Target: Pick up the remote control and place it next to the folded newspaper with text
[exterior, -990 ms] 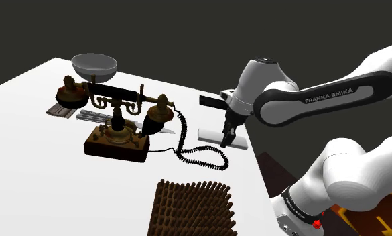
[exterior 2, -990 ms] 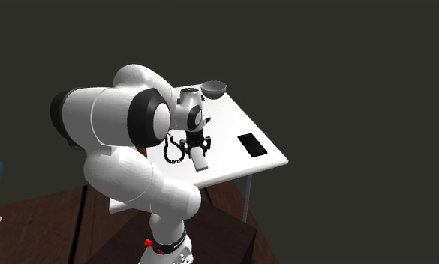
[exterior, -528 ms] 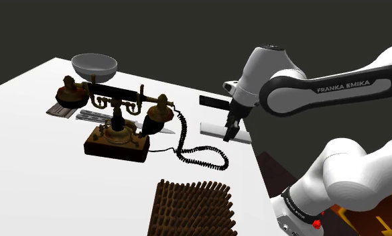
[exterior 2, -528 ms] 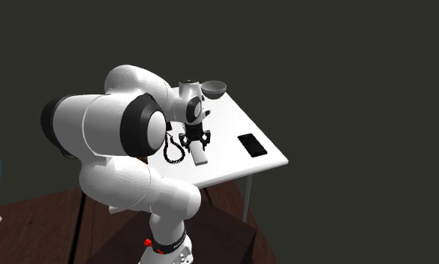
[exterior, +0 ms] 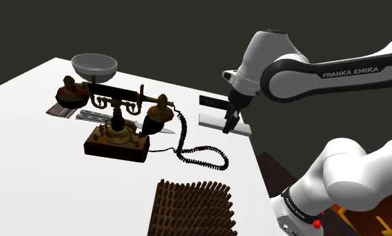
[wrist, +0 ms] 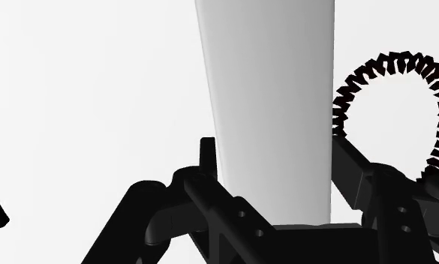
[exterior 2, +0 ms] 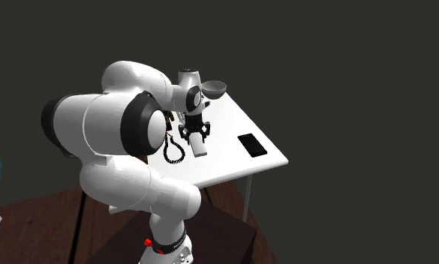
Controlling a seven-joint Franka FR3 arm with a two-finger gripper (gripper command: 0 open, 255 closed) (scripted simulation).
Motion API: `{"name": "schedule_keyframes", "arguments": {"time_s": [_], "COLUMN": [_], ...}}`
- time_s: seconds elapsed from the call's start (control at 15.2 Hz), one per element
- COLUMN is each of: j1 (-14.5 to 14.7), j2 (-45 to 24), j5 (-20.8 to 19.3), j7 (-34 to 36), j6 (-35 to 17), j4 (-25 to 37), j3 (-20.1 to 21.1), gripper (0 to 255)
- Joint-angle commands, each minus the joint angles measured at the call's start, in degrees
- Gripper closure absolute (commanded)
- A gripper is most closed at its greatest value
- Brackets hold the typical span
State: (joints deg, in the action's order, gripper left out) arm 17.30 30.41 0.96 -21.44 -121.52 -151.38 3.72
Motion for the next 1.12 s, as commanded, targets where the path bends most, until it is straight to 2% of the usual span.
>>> {"name": "schedule_keyframes", "arguments": {"time_s": [0.0,0.53,1.06], "j1": [0.06,0.38,1.56], "j2": [-4.36,-22.86,-40.46], "j5": [0.0,-1.22,-3.74], "j7": [0.68,4.34,7.79], "j6": [-0.63,-1.08,3.26], "j4": [3.7,21.69,43.41], "j3": [0.54,2.87,4.04], "gripper": [255,255,255]}}
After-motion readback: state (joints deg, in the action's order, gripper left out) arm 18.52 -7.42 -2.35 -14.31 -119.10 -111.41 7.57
